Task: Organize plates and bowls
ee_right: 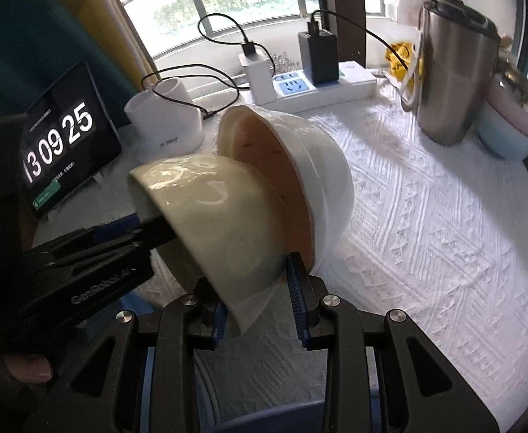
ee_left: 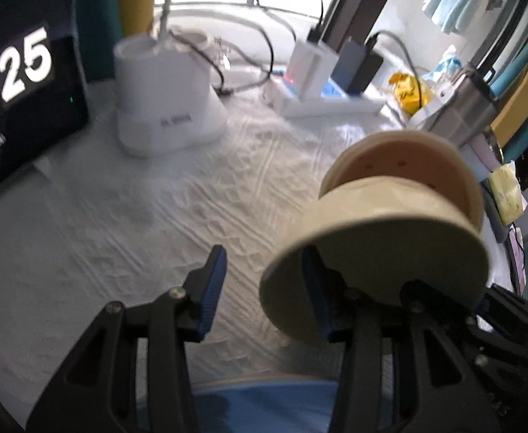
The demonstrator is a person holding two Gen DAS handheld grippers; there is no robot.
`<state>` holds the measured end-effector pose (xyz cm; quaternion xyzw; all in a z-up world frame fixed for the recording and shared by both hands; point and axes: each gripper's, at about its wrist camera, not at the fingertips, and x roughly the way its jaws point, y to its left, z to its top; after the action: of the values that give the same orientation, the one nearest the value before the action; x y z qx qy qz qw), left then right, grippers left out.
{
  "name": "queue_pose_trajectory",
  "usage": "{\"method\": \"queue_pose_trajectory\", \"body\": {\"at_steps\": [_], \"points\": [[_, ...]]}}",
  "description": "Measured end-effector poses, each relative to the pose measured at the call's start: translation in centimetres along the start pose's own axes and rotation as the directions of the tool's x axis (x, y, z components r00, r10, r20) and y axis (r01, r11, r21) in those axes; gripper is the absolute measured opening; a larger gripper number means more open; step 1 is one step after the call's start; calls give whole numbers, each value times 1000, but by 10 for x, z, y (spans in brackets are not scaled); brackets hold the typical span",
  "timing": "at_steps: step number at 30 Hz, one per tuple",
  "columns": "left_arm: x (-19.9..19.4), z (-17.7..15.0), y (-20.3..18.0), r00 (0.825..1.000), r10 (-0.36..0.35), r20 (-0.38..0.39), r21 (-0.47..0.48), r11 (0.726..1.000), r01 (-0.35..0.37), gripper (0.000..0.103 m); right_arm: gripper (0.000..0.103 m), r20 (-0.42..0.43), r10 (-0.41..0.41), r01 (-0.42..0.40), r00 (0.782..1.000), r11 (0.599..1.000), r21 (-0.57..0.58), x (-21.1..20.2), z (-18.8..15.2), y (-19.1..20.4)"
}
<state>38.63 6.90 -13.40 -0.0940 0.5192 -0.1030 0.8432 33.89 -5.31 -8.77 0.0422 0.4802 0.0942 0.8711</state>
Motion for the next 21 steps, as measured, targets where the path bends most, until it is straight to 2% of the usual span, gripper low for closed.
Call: {"method": "queue_pose_trajectory", "body": {"at_steps": [3, 7, 11, 14, 17, 21], "points": [[12, -4, -2, 999, -37, -27, 0, 999, 37, 45, 30, 12, 24, -24, 1000, 999, 26, -1, 1, -6], [13, -8, -12, 999, -39, 4, 34, 999, 39, 44, 29, 21, 54, -55, 998, 997, 57, -2, 1, -16], [12, -15, -26, 999, -47, 20, 95, 994, 45, 35, 29, 25, 77, -78, 997, 995, 68, -3, -1, -21], [8, -18, -28, 998, -55, 36, 102, 993, 51, 29, 28, 30, 86, -89, 996, 992, 86, -4, 0, -26], [-3, -20, -31, 994, -82, 66, 107, 992, 74, 28, 24, 45, 93, -97, 995, 989, 109, -8, 0, -33], [-16, -16, -35, 993, -58, 104, 110, 993, 47, 28, 19, 45, 108, -113, 993, 987, 113, -9, -1, -37]]}}
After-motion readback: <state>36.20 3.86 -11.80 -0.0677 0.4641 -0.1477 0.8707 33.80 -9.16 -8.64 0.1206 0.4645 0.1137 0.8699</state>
